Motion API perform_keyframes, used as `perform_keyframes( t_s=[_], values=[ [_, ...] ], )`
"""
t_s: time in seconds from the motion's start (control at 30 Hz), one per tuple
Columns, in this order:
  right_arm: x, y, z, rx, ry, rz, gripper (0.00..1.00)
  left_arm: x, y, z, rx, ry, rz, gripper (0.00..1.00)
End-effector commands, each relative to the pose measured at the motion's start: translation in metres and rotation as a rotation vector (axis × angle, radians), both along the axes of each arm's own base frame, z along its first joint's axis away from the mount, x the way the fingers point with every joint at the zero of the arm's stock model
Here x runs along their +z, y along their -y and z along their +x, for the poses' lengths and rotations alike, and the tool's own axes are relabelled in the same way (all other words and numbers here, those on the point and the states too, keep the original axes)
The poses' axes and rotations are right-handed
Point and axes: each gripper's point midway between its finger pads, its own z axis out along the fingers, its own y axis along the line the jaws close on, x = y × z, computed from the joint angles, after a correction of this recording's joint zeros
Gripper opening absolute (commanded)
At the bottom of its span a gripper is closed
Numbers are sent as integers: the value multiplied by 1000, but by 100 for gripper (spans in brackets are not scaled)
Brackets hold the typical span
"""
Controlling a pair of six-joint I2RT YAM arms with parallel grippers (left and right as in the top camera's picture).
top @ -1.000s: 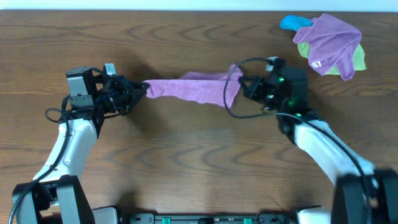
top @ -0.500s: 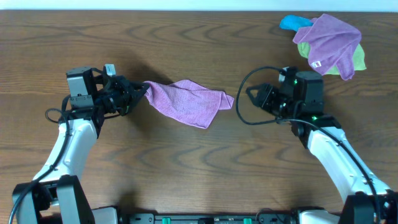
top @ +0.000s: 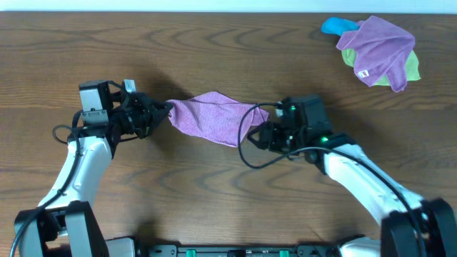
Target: Fold the cloth
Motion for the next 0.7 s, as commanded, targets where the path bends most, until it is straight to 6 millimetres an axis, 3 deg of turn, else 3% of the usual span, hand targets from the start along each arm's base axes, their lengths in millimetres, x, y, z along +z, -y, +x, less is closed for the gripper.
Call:
perform_keyframes(
  t_s=[0.0, 0.27, 0.67],
  values=[
    [-24, 0, -1, -23, -58, -34, 56, 3, -1, 3, -11, 30, 34, 6],
    [-60, -10, 9, -38, -115, 5, 52, 2, -1, 1, -12, 16, 31, 6],
    [-74, -37, 13, -36, -125, 63, 51, 2, -1, 1, -11, 15, 32, 5]
  ],
)
